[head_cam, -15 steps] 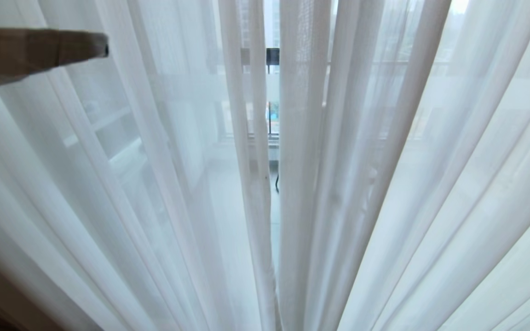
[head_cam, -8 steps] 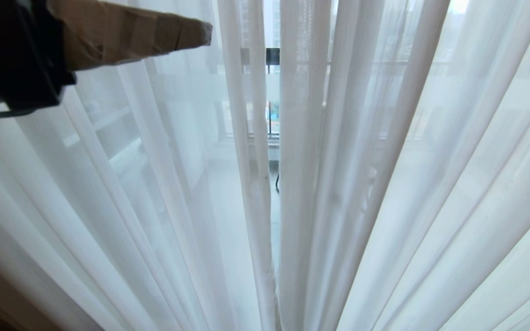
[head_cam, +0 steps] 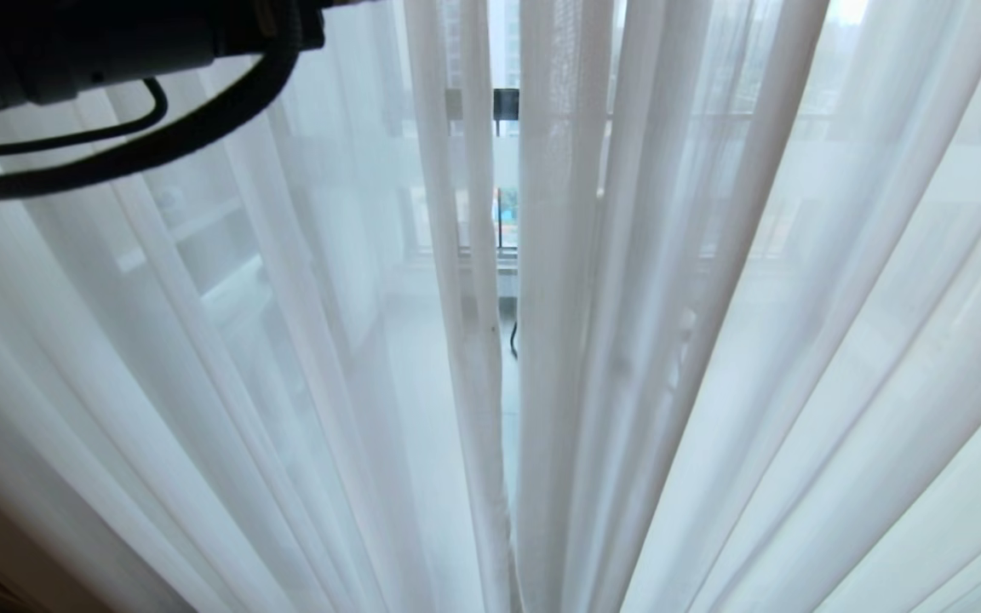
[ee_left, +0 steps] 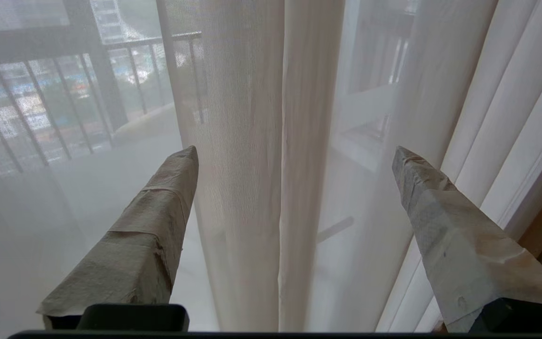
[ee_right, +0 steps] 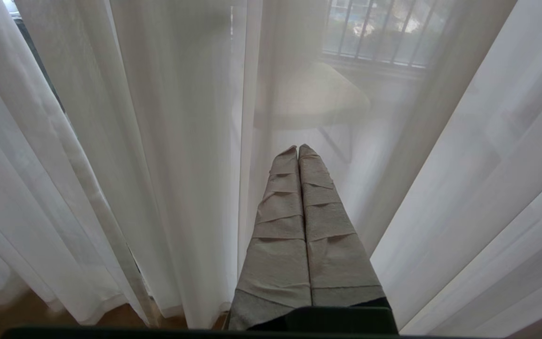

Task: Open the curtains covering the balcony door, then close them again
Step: Pull the inner curtains open on both sides

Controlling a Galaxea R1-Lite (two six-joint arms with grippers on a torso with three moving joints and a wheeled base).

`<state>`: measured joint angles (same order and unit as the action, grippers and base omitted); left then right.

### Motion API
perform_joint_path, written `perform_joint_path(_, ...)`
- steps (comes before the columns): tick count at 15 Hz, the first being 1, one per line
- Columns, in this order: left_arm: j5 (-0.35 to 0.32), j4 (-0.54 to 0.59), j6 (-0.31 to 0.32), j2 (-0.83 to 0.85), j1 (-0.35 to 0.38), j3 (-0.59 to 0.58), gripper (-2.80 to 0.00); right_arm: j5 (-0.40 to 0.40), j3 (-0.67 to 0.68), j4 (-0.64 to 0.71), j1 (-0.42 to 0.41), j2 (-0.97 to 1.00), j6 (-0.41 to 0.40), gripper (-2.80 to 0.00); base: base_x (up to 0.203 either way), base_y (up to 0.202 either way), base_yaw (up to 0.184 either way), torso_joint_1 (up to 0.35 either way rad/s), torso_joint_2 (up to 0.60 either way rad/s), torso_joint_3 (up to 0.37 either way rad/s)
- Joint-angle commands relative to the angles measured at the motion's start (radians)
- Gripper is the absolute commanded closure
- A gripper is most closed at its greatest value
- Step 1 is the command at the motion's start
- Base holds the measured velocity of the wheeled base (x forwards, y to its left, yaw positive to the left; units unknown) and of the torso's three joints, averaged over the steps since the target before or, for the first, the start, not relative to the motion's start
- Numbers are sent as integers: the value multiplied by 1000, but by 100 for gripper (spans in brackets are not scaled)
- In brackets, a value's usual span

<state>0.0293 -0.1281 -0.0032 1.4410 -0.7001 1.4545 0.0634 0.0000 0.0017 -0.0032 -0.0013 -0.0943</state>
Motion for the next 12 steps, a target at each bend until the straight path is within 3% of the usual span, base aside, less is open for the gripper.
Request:
perform_joint_path(1,4,-2,3,95,15,73,-280,1,0,0,0,1,-1,0,0,0,0,0,0,0)
perform_joint_path(7,18,-2,22,237,23,248,-280,1,0,0,0,1,-1,0,0,0,0,0,0,0)
perform_joint_path(10,89,-2,49,280,22,288,-280,1,0,0,0,1,-1,0,0,0,0,0,0,0)
perform_joint_path(12,97,-2,75,299,23,312,-280,1,0,0,0,1,-1,0,0,0,0,0,0,0)
